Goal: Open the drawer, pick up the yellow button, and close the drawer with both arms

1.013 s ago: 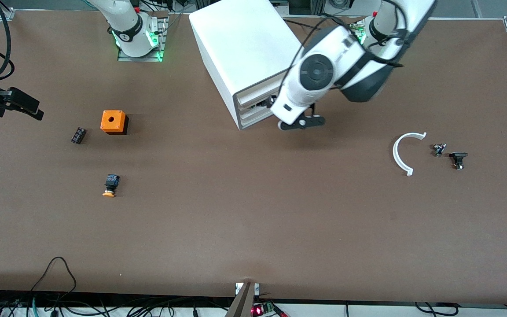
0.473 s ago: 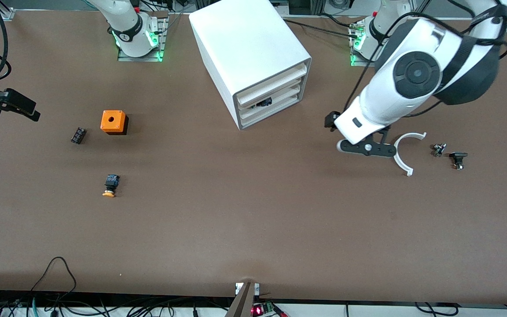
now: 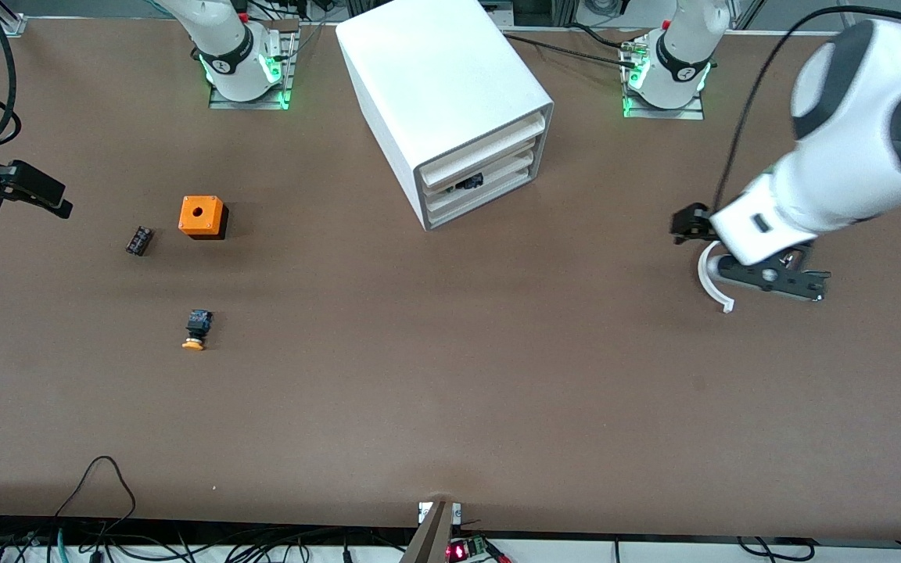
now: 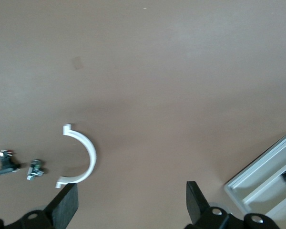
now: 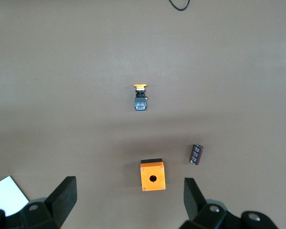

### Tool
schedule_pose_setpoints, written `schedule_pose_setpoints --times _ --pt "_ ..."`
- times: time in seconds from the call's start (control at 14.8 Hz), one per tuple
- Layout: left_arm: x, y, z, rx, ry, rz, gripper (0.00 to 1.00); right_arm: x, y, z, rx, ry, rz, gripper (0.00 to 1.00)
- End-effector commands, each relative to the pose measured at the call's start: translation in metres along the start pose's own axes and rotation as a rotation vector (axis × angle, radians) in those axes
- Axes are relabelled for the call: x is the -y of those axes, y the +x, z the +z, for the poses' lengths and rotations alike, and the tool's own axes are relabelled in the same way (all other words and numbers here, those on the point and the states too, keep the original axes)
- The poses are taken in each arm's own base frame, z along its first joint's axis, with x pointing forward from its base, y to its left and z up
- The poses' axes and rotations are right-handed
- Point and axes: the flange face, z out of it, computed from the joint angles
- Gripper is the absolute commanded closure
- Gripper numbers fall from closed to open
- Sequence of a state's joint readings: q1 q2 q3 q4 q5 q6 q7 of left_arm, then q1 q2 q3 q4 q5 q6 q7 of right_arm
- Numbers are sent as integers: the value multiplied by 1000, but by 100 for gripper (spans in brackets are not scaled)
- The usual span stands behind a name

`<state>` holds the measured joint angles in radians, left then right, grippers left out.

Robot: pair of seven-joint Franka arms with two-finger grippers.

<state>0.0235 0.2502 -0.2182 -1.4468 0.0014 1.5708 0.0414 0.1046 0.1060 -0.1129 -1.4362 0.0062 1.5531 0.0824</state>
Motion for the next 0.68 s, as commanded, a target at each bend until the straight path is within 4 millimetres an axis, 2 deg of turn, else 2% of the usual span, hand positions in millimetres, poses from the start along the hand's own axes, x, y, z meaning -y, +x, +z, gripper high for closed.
schedule_pose_setpoints --times 0.0,0.14,0.27,0.61 --pt "8 -48 -25 -90 17 23 0 2 3 -6 -7 -11 8 1" --pt "28 -68 -46 -167 39 -6 0 2 3 -6 -7 -11 8 1" --pt "38 -83 -48 -166 39 -28 0 2 3 -6 -7 -11 8 1" --pt "42 -91 -43 -103 30 -33 0 2 3 -6 -9 -11 8 1"
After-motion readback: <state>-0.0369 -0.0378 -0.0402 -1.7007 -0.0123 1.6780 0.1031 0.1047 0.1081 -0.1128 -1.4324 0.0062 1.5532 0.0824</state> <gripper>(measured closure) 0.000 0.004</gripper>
